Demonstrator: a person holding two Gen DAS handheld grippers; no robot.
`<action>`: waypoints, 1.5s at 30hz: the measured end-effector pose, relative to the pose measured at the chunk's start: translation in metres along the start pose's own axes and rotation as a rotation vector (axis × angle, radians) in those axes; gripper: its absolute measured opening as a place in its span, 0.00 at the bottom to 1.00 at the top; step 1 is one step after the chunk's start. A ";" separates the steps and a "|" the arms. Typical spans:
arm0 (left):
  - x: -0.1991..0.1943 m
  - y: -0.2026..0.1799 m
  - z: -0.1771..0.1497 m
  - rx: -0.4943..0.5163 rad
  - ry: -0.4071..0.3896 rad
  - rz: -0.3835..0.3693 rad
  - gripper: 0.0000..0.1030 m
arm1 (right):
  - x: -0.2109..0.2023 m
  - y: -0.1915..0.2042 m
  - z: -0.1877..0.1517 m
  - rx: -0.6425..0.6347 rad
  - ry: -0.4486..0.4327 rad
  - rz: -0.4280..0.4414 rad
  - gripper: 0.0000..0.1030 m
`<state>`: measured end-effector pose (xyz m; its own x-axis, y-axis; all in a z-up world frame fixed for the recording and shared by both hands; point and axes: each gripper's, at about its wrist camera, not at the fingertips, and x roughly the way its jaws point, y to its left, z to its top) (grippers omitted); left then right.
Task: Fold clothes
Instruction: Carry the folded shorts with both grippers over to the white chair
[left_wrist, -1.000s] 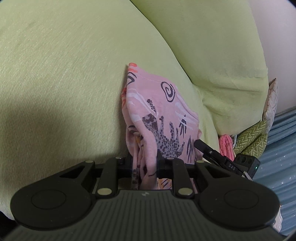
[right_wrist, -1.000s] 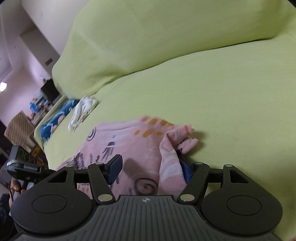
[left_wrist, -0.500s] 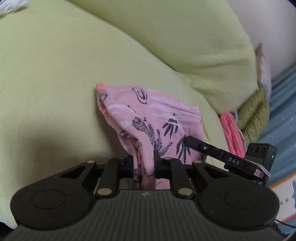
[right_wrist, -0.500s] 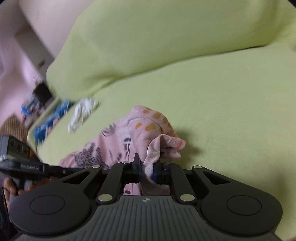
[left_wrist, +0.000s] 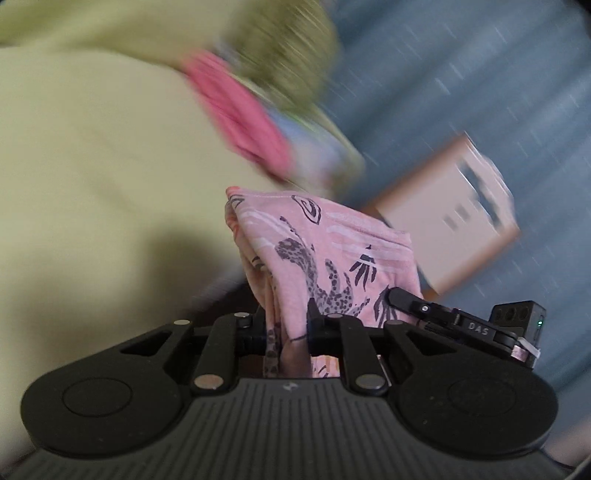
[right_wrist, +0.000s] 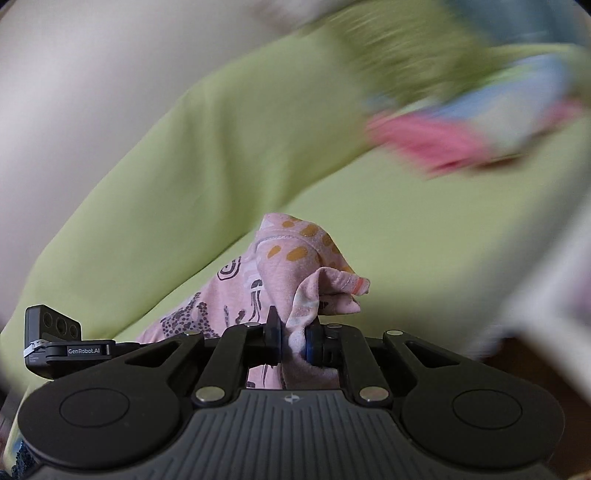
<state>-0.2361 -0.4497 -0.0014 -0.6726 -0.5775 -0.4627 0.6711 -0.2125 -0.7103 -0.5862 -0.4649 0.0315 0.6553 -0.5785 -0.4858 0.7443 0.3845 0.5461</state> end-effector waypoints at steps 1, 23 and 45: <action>0.034 -0.018 0.003 0.029 0.040 -0.039 0.13 | -0.024 -0.023 0.004 0.024 -0.030 -0.055 0.11; 0.333 -0.119 0.020 0.419 0.216 -0.235 0.13 | -0.128 -0.248 0.022 0.289 -0.231 -0.394 0.11; 0.379 -0.064 0.054 0.164 0.326 -0.341 0.56 | -0.138 -0.328 -0.009 0.484 -0.316 -0.339 0.44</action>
<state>-0.5166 -0.6971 -0.1029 -0.9070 -0.1832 -0.3791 0.4189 -0.4825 -0.7692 -0.9194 -0.5049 -0.0863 0.2709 -0.8215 -0.5017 0.7123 -0.1794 0.6785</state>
